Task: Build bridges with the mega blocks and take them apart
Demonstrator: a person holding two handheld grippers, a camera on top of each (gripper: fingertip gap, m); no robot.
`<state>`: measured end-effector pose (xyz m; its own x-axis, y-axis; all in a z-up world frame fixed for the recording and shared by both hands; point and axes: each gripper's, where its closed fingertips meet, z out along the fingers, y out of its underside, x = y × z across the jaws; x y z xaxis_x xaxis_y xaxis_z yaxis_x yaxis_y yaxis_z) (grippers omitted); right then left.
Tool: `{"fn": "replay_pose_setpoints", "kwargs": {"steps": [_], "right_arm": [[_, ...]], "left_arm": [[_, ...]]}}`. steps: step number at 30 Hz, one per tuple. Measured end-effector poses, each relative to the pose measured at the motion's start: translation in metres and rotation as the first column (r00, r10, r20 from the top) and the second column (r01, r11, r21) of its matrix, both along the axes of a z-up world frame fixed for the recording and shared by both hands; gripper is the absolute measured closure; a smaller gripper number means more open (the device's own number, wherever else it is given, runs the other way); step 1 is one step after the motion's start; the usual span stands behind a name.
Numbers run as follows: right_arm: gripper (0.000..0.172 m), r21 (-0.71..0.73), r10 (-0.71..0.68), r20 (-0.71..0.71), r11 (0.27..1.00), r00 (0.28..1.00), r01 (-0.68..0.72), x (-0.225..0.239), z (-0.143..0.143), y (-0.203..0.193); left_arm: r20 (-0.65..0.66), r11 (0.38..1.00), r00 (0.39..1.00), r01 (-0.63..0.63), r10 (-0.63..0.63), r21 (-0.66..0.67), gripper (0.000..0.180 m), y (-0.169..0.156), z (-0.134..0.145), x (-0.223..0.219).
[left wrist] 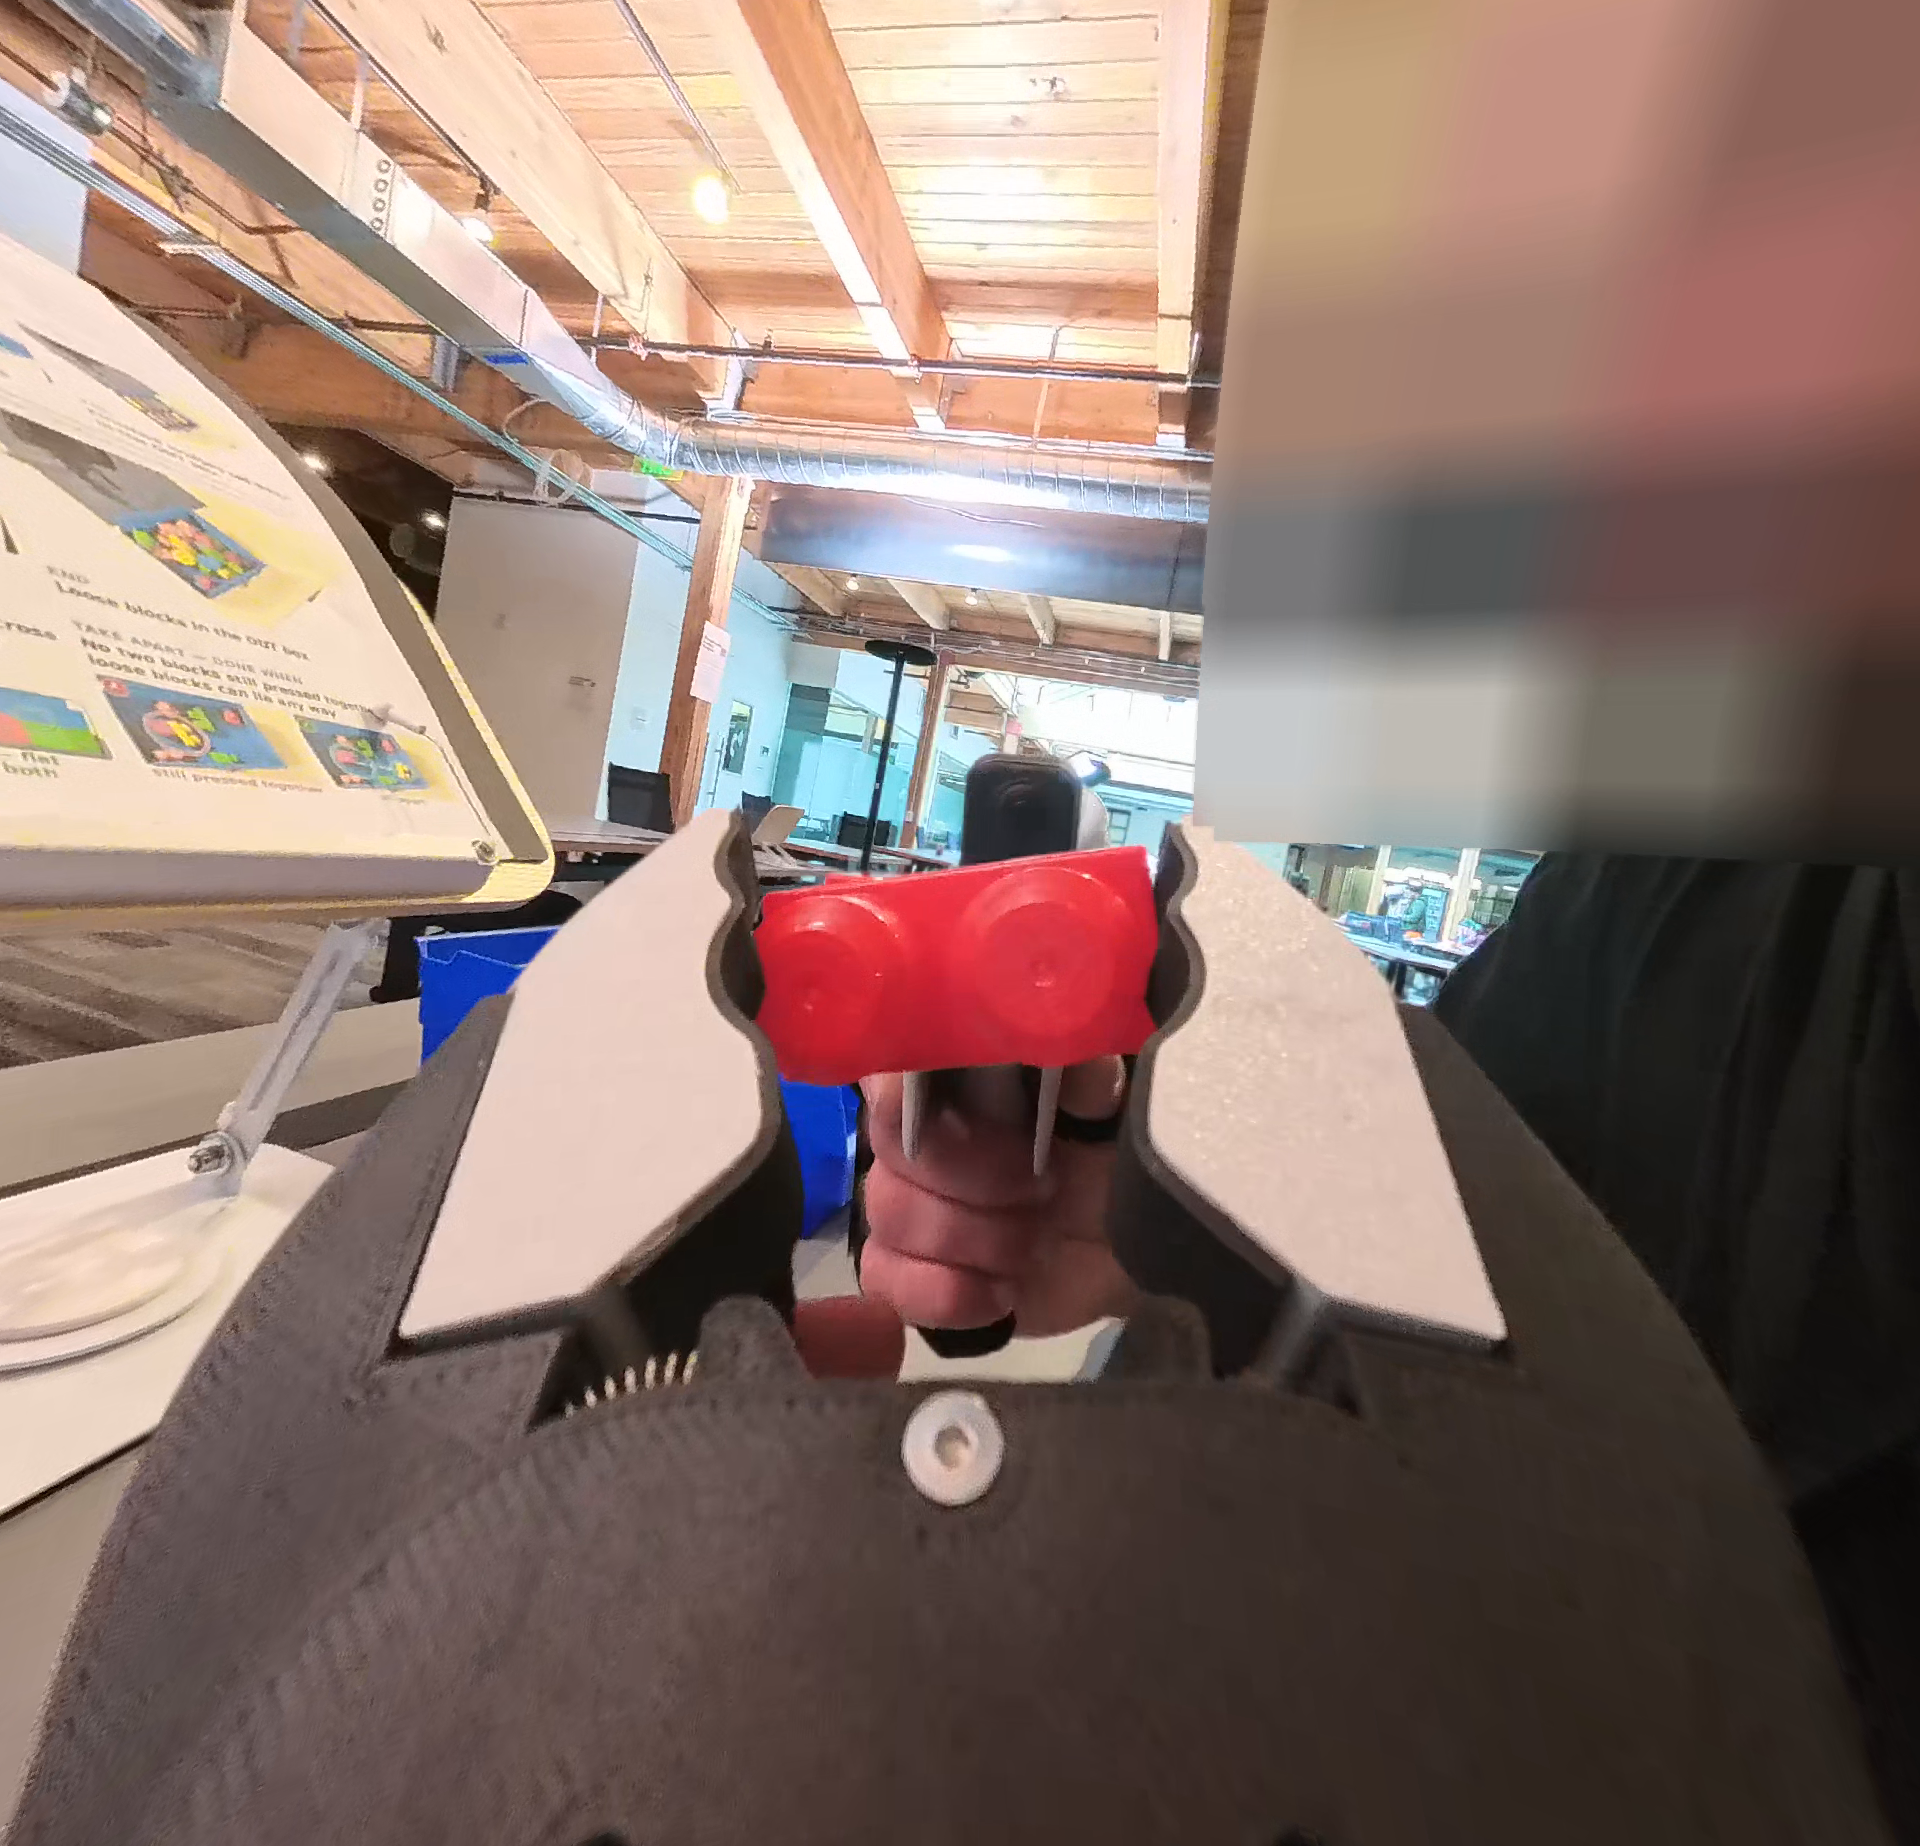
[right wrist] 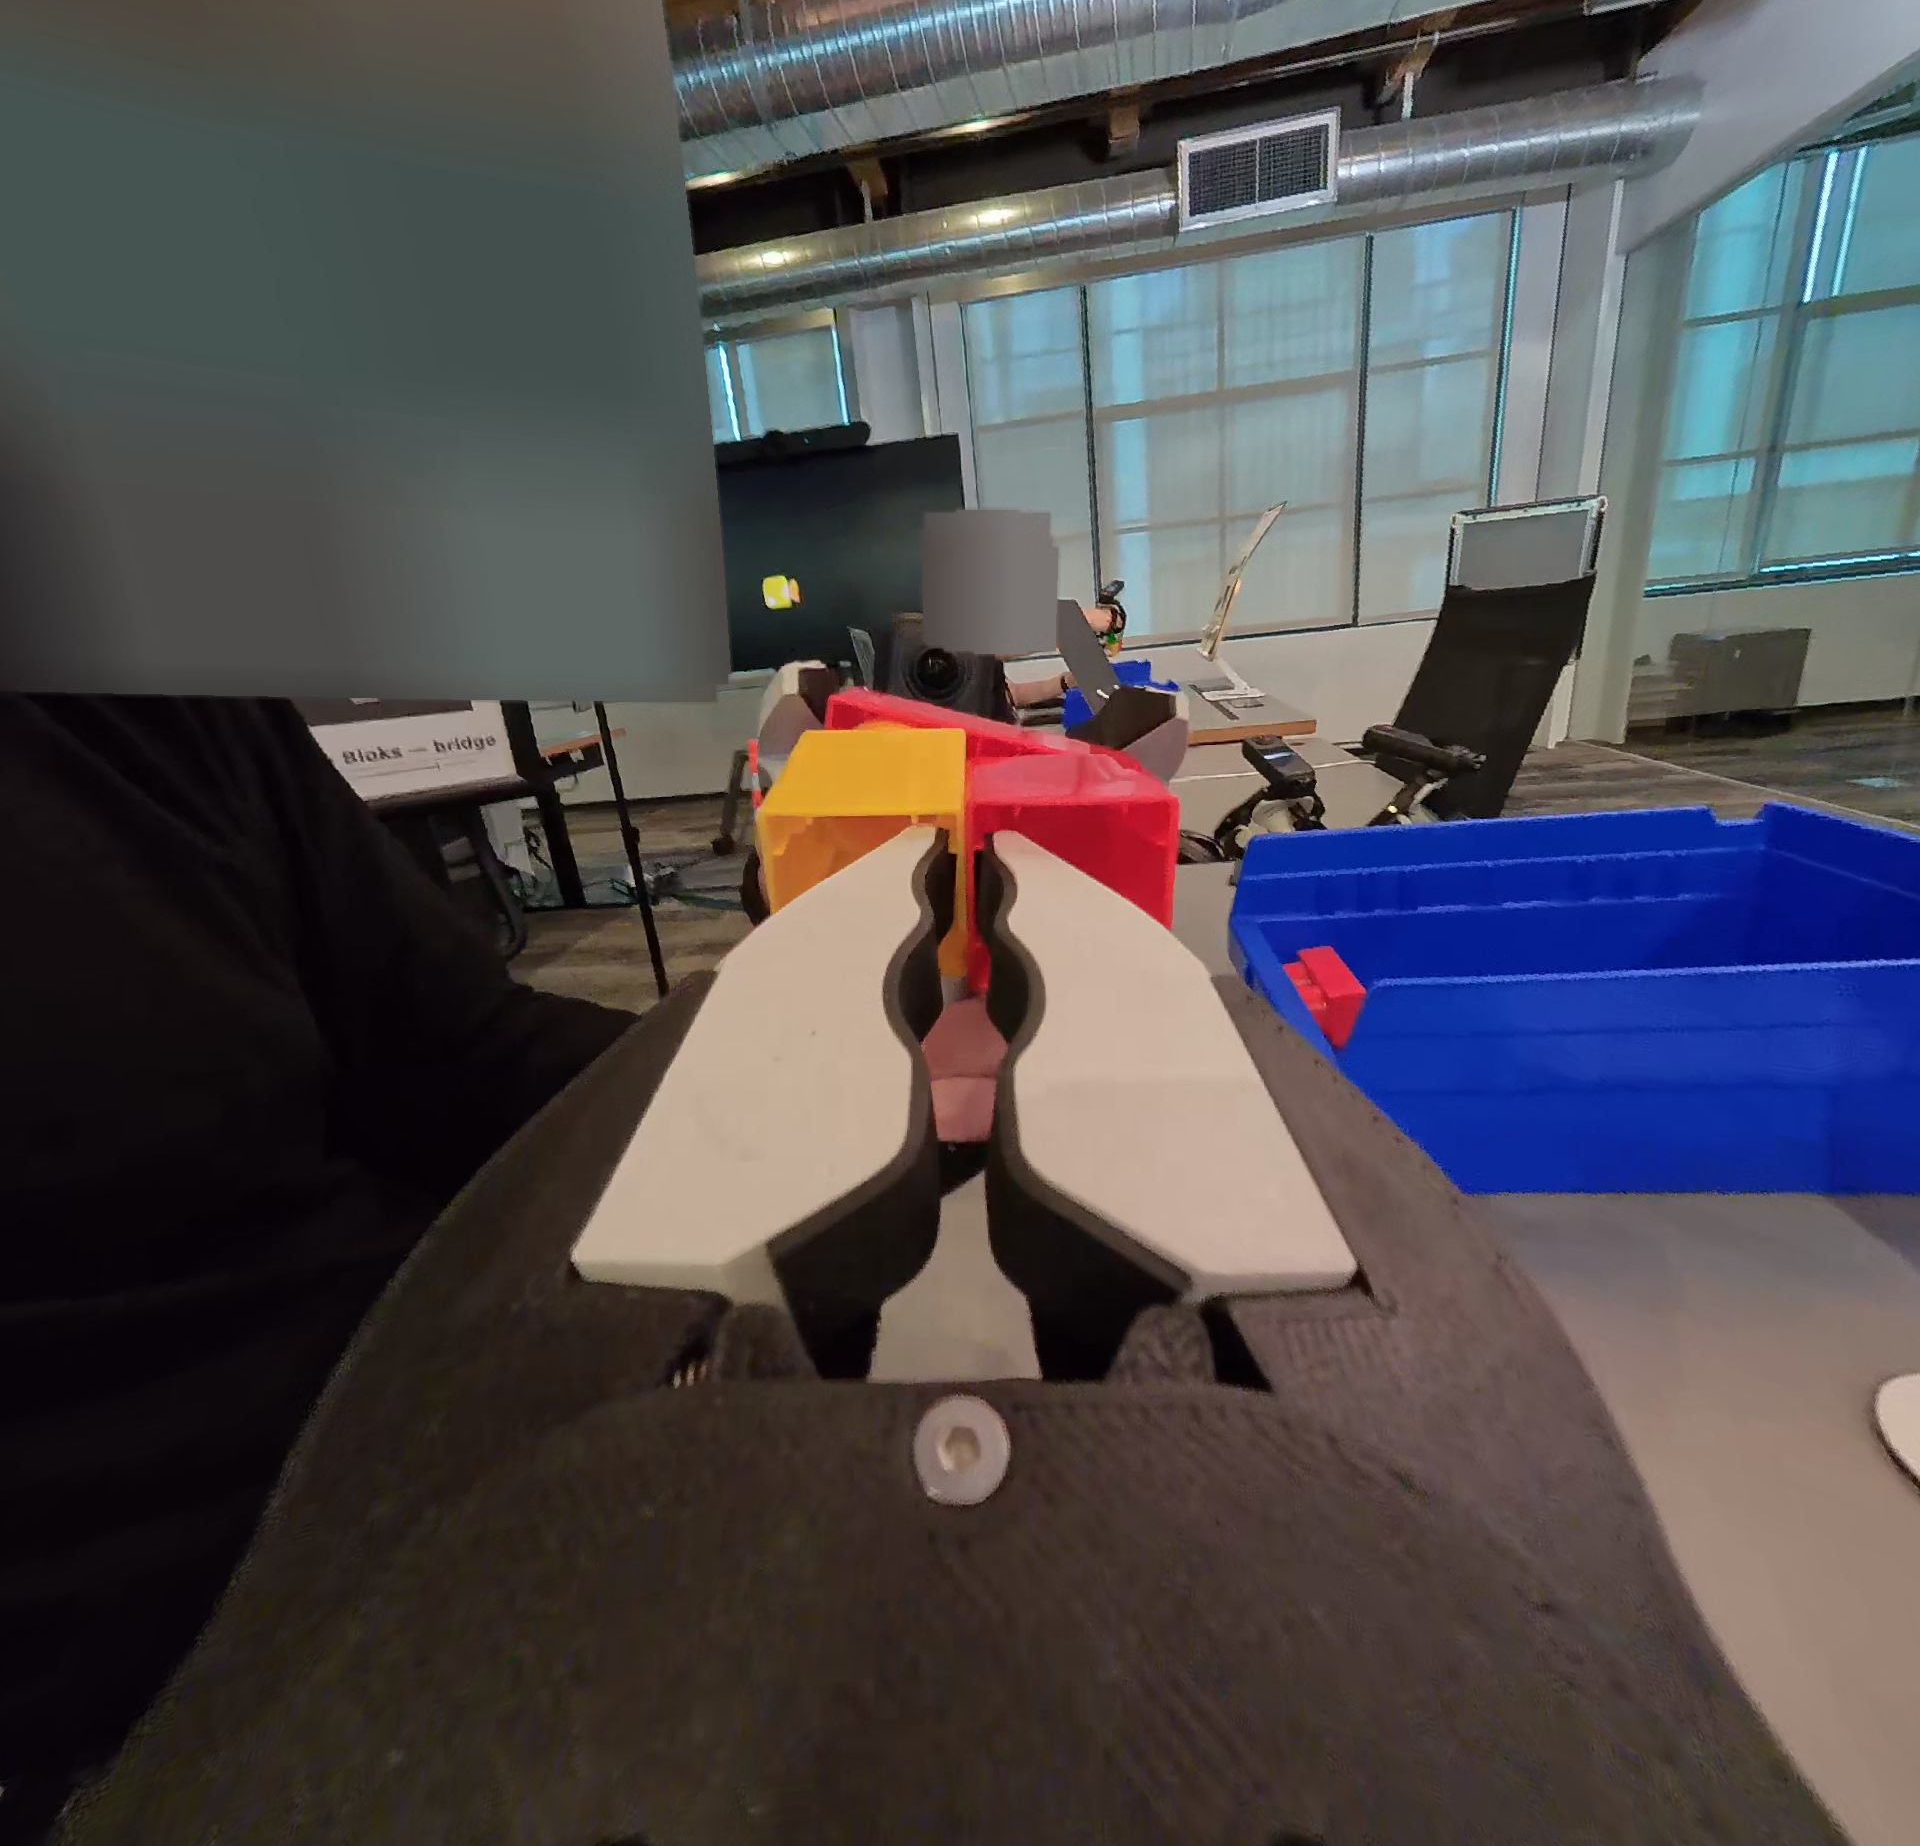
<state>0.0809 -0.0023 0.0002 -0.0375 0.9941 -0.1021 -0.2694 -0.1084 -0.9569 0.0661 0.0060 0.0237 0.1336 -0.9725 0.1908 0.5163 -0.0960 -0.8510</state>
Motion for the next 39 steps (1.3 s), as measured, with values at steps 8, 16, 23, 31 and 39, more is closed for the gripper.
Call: {"fn": "replay_pose_setpoints", "kwargs": {"steps": [8,16,23,31,39], "right_arm": [[0.167,-0.030,0.005,-0.041,1.000,0.999,-0.007,-0.007,0.005,-0.004],[0.168,-0.073,0.012,-0.047,0.997,0.999,-0.015,-0.013,0.002,-0.004],[0.168,-0.033,0.009,-0.045,0.999,0.999,-0.010,-0.010,0.000,-0.002],[0.168,0.059,-0.028,-0.015,0.998,0.999,0.029,-0.008,0.005,-0.003],[0.168,0.366,-0.147,0.099,0.925,0.984,0.102,0.000,0.008,-0.003]], "left_arm": [[-0.028,0.995,0.997,-0.074,0.076,0.062,0.108,-0.006,0.005,-0.002],[-0.045,0.985,0.991,-0.121,0.127,0.119,0.119,-0.007,0.009,-0.006],[-0.073,0.988,0.991,-0.104,0.113,0.117,0.120,-0.006,0.007,-0.003],[-0.044,0.994,0.997,-0.060,0.064,0.094,0.116,-0.008,0.011,-0.003],[0.004,0.989,0.995,0.097,-0.097,-0.109,0.111,-0.005,0.002,-0.016]]}}
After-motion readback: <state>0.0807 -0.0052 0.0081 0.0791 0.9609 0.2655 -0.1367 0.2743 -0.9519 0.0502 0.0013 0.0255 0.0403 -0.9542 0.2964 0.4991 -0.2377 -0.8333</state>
